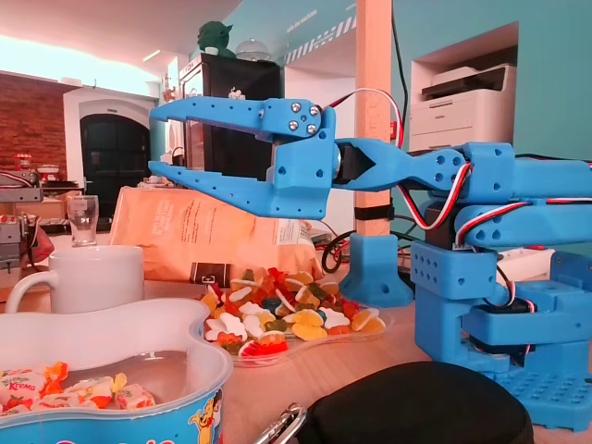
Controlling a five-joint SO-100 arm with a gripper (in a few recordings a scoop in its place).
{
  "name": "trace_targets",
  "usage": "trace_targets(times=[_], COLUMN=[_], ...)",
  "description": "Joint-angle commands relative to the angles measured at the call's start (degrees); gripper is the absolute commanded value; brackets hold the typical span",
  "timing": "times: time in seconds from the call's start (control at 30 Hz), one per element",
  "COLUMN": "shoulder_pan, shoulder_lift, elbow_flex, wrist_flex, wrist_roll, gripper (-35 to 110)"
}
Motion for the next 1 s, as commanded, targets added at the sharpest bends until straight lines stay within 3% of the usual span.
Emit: trace_targets(times=[0.0, 0.97], shoulder_pan=[0.4, 0.9], shoulder_lift=[1.1, 0.5], elbow_flex=[2.0, 2.0], wrist_flex=[-2.2, -2.1], wrist_roll=[0.7, 0.8], gripper=[15, 15])
